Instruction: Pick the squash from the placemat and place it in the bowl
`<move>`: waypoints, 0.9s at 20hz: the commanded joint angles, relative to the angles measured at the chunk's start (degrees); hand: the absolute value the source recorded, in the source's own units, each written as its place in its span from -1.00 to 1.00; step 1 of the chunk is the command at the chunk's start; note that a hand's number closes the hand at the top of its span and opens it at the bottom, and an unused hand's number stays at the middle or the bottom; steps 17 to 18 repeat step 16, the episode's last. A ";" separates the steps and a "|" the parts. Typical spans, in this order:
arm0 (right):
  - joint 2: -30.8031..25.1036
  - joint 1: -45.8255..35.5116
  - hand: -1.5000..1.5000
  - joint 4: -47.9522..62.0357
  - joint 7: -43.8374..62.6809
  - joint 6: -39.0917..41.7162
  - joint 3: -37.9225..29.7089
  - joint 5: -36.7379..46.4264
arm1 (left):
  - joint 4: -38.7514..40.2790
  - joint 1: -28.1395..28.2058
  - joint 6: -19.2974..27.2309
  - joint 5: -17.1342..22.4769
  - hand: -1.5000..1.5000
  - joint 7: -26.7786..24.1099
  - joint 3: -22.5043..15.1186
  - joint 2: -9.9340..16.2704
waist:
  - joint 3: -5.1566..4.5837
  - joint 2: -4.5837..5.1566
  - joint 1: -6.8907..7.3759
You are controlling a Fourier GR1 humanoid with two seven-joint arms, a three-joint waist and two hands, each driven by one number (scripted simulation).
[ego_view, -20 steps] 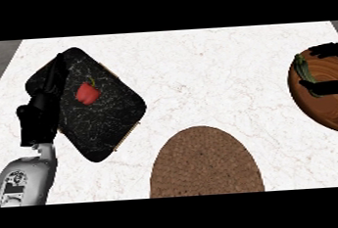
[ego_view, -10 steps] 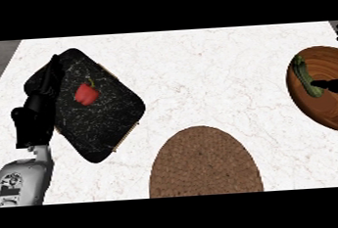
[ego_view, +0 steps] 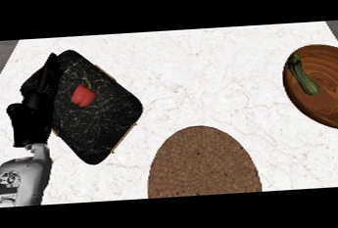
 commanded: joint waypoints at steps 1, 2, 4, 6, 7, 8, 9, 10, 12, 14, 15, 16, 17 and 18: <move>-3.78 2.76 -1.00 1.47 -4.34 11.88 -1.34 -1.80 | -2.39 0.11 0.31 -0.15 0.00 1.97 -0.06 -0.12 | 0.08 -0.24 -0.02; -4.17 3.60 -1.00 0.73 -5.54 12.83 -1.03 -1.67 | -1.95 1.70 1.03 -1.36 0.00 0.04 -1.59 -1.43 | 0.06 -0.25 -0.22; -4.80 5.80 -1.00 0.15 -7.27 14.50 -0.47 -1.38 | -0.66 0.66 -0.91 0.82 0.00 -0.31 0.72 0.49 | 0.14 0.02 -0.19; -6.72 8.27 -1.00 -0.42 -9.01 18.39 -1.04 -2.49 | -1.89 2.91 -0.99 1.03 0.00 -0.80 1.30 0.97 | 0.12 -0.43 -0.76; -5.19 7.94 -1.00 -1.25 -8.77 17.04 -0.03 -1.75 | -2.33 2.08 -1.02 0.70 0.00 1.17 0.48 0.55 | 0.12 -0.40 -0.45; -5.27 8.37 -1.00 -1.83 -9.04 19.13 0.54 -1.66 | -0.79 1.08 -0.07 0.35 0.00 -0.64 0.96 0.15 | 0.09 -0.36 -1.01; -6.89 9.11 -1.00 -1.91 -9.20 19.85 -0.26 -2.58 | -0.04 2.58 -0.04 0.17 0.00 -2.30 1.33 0.40 | 0.08 -0.34 -1.12; -5.67 10.73 -1.00 -2.92 -11.46 19.10 0.45 -2.16 | -0.62 0.97 0.00 -0.18 0.00 0.38 1.06 0.62 | 0.20 -0.35 -1.35; -7.35 11.41 -1.00 -3.17 -10.47 19.19 0.39 -2.57 | -2.04 2.08 -1.70 1.10 0.00 -0.33 1.43 1.54 | 0.20 -0.38 -0.65; -4.80 12.97 -1.00 -3.99 -11.91 18.29 0.80 -2.95 | -1.70 3.32 -0.56 0.35 0.00 -1.10 0.89 0.35 | 0.17 -0.42 -0.82; -4.44 14.80 -1.00 -4.76 -13.95 18.93 1.06 -3.12 | 0.74 2.13 -0.02 0.45 0.00 -1.61 1.32 -0.20 | 0.18 -0.31 -1.94; -4.60 13.76 -1.00 -4.74 -12.01 18.60 0.87 -3.64 | -2.02 4.08 -0.78 0.19 0.00 -0.93 0.04 -0.18 | 0.14 -0.57 -0.86; -4.60 13.76 -1.00 -4.74 -12.01 18.60 0.87 -3.64 | -2.02 4.08 -0.78 0.19 0.00 -0.93 0.04 -0.18 | 0.14 -0.57 -0.86; -4.60 13.76 -1.00 -4.74 -12.01 18.60 0.87 -3.64 | -2.02 4.08 -0.78 0.19 0.00 -0.93 0.04 -0.18 | 0.14 -0.57 -0.86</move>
